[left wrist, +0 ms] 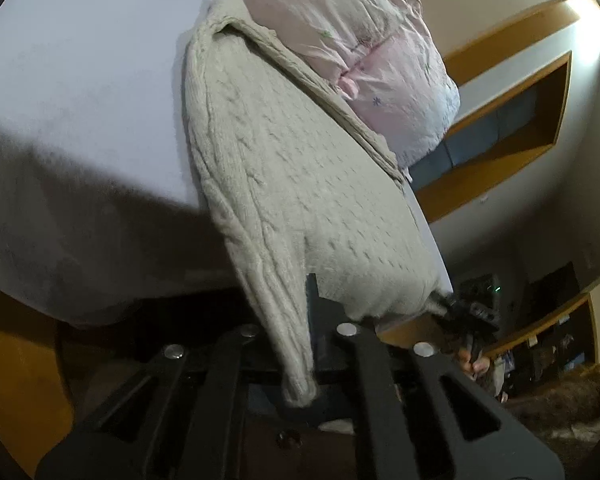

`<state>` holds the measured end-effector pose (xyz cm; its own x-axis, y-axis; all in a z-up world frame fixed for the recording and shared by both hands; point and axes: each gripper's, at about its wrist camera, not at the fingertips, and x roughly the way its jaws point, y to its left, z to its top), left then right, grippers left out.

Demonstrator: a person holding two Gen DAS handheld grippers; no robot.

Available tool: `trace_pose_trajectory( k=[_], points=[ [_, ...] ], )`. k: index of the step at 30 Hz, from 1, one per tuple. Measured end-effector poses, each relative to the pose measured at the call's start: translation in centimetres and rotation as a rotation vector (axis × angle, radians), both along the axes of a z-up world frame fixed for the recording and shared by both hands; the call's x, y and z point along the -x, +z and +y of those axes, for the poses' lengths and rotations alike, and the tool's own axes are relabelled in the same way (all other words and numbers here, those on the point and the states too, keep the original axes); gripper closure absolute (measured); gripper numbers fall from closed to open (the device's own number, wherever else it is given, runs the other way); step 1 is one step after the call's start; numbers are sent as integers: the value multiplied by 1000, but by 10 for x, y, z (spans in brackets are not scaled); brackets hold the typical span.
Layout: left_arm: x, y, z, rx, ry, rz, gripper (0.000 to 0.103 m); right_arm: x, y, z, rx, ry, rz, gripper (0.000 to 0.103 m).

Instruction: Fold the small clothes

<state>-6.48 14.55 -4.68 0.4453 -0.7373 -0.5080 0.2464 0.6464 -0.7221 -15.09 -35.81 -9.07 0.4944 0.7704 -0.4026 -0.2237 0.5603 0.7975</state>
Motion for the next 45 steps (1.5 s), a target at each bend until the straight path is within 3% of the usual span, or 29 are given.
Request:
trace_pose_trajectory(
  k=[5, 8, 9, 12, 15, 17, 20, 22, 23, 24, 25, 26, 27, 29, 31, 34, 39, 42, 43, 44, 45],
  points=[
    [-27, 74, 1, -39, -7, -165, 97, -28, 83, -10, -13, -33, -245, 96],
    [-85, 118, 0, -117, 86, -272, 97, -89, 128, -16, 1, -123, -330, 96],
    [-120, 129, 0, -142, 149, -282, 96, -105, 134, -17, 13, -155, -336, 96],
    [-196, 130, -9, -205, 235, -240, 97, -179, 139, -21, 1, -277, -294, 96],
    [-268, 105, -22, -275, 277, -132, 97, -247, 123, -24, 59, -372, -180, 96],
    [-294, 86, -23, -291, 294, -62, 97, -287, 102, -22, 102, -419, -70, 96],
    [-311, 65, -19, -263, 301, -5, 97, -312, 83, -26, 102, -452, -7, 95],
    [-313, 60, -14, -235, 293, 21, 96, -324, 79, -28, 104, -461, 23, 86],
    [-315, 61, -14, -221, 290, 32, 93, -331, 75, -28, 96, -456, 50, 61],
    [-315, 62, -10, -187, 278, 49, 88, -333, 72, -27, 93, -457, 63, 32],
    [-317, 65, -7, -166, 268, 61, 84, -339, 69, -25, 92, -465, 65, 26],
    [-315, 70, -5, -152, 264, 65, 62, -337, 71, -25, 90, -475, 47, 23],
    [-309, 79, -1, -161, 288, 45, 29, -335, 74, -26, 96, -485, 25, 18],
    [-290, 96, 12, -167, 337, -34, 12, -324, 82, -29, 117, -497, -15, 10],
    [-272, 108, 24, -176, 357, -86, 12, -307, 91, -33, 115, -500, -95, 6],
    [-260, 98, 34, -203, 339, -26, 12, -288, 88, -42, 84, -502, -182, 3],
    [-259, 62, 32, -227, 293, 98, 30, -289, 76, -53, -29, -469, -143, 3],
    [-254, 59, 27, -231, 295, 86, 36, -287, 79, -52, -24, -453, -161, 3],
    [-253, 58, 27, -221, 299, 91, 46, -286, 79, -50, -30, -447, -163, 3],
    [-255, 53, 26, -197, 292, 119, 68, -285, 79, -48, -36, -443, -162, 3],
    [-254, 48, 25, -174, 310, 137, 80, -286, 78, -46, -48, -439, -158, 3]
  ],
)
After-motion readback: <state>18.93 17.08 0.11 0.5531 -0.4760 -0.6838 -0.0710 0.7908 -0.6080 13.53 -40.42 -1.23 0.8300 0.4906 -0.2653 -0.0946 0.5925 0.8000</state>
